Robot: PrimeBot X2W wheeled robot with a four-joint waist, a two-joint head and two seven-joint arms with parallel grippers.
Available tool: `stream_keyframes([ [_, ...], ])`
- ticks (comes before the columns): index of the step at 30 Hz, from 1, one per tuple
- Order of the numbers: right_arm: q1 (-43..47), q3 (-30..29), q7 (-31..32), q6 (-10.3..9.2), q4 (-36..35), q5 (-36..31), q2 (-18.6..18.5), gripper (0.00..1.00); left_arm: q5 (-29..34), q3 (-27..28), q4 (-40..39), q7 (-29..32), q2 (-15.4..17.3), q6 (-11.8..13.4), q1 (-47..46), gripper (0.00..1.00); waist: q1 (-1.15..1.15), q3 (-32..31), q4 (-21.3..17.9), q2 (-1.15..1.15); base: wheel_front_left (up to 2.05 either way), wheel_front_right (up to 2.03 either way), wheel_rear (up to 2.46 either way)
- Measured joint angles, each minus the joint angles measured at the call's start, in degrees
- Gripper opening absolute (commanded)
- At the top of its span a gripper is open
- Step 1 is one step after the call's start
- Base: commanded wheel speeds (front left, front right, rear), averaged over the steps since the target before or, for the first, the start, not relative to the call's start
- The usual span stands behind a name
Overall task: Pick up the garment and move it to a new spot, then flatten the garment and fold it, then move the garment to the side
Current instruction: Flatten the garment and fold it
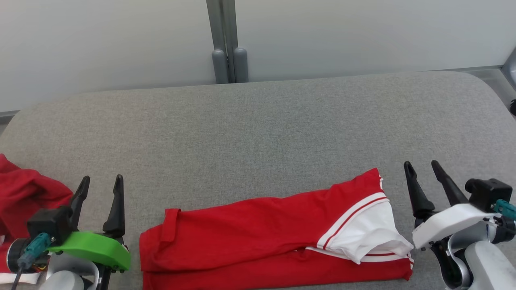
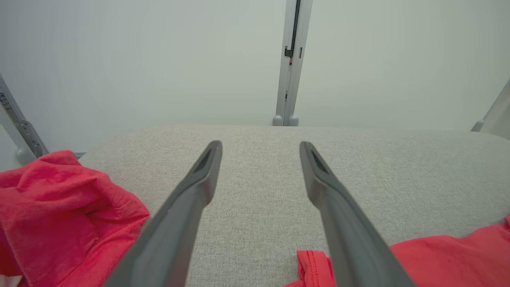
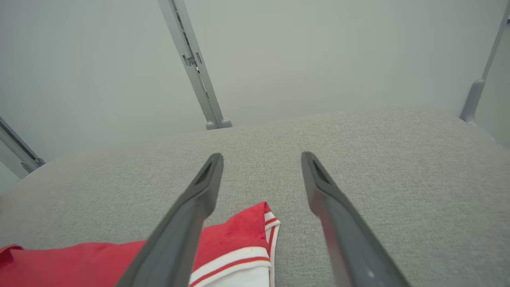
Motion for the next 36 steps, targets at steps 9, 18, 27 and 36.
stream_keyframes([
  [9,3.2,-0.4,-1.6,0.0,3.8,-1.3,3.2,1.0,10.0,11.1,-5.5,-0.2,-8.2,-1.8,9.0,1.0,0.0,0.1,0.3,0.0,0.0,0.0,0.0],
  [18,-0.1,1.6,11.0,0.0,10.6,-0.5,3.1,1.0,15.1,14.3,-4.4,-0.2,-12.1,-6.2,9.5,1.0,0.0,0.7,0.7,0.0,0.0,0.0,0.0],
  [27,-4.6,-2.6,24.8,0.0,20.0,-0.2,5.7,1.0,16.9,14.8,-1.5,-0.3,-14.3,-9.1,8.9,1.0,0.0,1.0,2.4,0.0,0.0,0.0,0.0],
  [36,-6.3,-3.1,31.5,-0.03,20.7,1.4,6.3,0.04,18.5,15.4,0.0,-0.2,-16.2,-10.7,8.3,1.0,0.0,1.4,3.8,0.0,0.0,0.0,0.0],
])
